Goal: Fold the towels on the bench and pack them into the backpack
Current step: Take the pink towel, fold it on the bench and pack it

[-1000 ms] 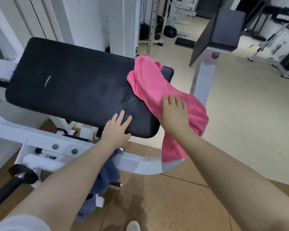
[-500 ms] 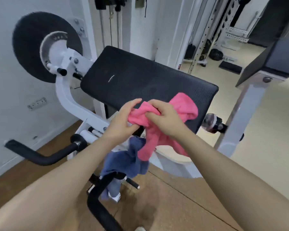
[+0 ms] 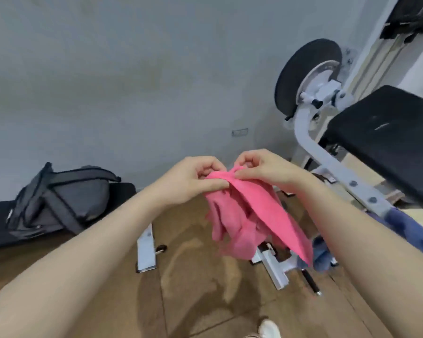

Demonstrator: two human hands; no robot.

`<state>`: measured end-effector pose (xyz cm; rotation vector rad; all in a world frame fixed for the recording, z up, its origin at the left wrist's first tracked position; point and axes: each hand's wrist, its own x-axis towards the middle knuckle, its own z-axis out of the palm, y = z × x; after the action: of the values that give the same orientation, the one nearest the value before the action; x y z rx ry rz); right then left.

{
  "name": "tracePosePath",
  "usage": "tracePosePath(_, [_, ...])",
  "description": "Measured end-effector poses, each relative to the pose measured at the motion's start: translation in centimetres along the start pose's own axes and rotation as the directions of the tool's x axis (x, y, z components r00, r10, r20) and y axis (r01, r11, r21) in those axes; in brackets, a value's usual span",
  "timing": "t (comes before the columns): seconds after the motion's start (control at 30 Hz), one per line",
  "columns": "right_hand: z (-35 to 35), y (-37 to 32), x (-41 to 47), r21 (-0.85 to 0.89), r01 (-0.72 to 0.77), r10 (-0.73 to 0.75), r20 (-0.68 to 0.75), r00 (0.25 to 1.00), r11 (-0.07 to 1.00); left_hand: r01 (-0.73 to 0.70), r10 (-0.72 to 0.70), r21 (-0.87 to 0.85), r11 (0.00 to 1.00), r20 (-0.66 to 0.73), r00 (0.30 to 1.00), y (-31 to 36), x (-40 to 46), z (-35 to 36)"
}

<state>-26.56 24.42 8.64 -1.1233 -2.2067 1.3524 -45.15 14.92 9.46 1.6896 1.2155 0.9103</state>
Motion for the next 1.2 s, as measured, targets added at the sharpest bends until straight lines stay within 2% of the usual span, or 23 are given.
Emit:
tracePosePath(0.07, [6.1,-1.4,3.6,-0.173,0.009,-0.008,0.006,1.0,0.985,0.133,-0.123,0.047,0.99,-0.182,0.976,-2.9,-3.9,-3.8])
tracePosePath(0.13, [12.2,-3.4,6.5,-0.377,0.132,-0.132,0.027,0.991,0.917,0.291,-0.212,0.18,0.94,-0.363,0.908,-5.7,-7.7,-7.2])
tracePosePath(0.17, [15.2,-4.8,7.8,-0.395,0.221,-0.217,0.056,0.975,0.892,0.358,-0.243,0.213,0.909,-0.428,0.87,-7.0,-9.7,-8.9])
tracePosePath(0.27, [22.9,-9.3,11.0,-0.233,0.406,-0.353,0.239,0.905,0.884,0.491,-0.315,0.162,0.856,-0.591,0.743,-10.6,-15.2,-13.4])
tracePosePath(0.33, [27.8,-12.0,13.6,-0.139,0.433,-0.339,0.433,0.835,0.891,0.548,-0.343,0.099,0.831,-0.684,0.644,-12.5,-18.8,-16.5])
tracePosePath(0.4, [32.4,-14.1,16.6,-0.077,0.445,-0.334,0.549,0.766,0.892,0.578,-0.363,0.038,0.815,-0.744,0.561,-14.1,-22.0,-19.8])
tracePosePath(0.47, [36.8,-16.1,19.9,-0.02,0.463,-0.37,0.57,0.733,0.886,0.588,-0.388,-0.012,0.809,-0.763,0.518,-15.3,-24.8,-23.2])
tracePosePath(0.63, [46.9,-21.4,28.1,0.011,0.547,-0.429,0.633,0.644,0.837,0.592,-0.415,-0.048,0.804,-0.758,0.502,-18.4,-30.5,-32.7])
tracePosePath(0.73, [51.6,-24.6,32.7,-0.018,0.572,-0.443,0.613,0.654,0.82,0.645,-0.474,-0.099,0.758,-0.763,0.44,-21.0,-33.9,-38.1])
tracePosePath(0.83, [56.6,-27.9,37.3,-0.064,0.622,-0.472,0.594,0.652,0.78,0.733,-0.485,-0.077,0.675,-0.796,0.363,-23.8,-37.5,-43.5])
tracePosePath(0.97, [63.1,-30.6,42.3,-0.138,0.612,-0.464,0.53,0.71,0.779,0.769,-0.504,-0.168,0.617,-0.835,0.222,-28.2,-42.3,-49.5])
tracePosePath(1.03, [66.1,-31.3,44.5,-0.201,0.624,-0.448,0.535,0.716,0.755,0.779,-0.552,-0.202,0.594,-0.806,0.212,-30.5,-44.7,-52.5])
tracePosePath(1.1, [68.8,-32.2,46.7,-0.243,0.61,-0.433,0.514,0.741,0.754,0.793,-0.594,-0.198,0.576,-0.767,0.24,-32.9,-46.8,-56.0])
tracePosePath(1.2, [72.6,-33.2,50.0,-0.284,0.54,-0.423,0.381,0.822,0.792,0.833,-0.639,-0.139,0.535,-0.711,0.292,-36.8,-50.5,-62.1])
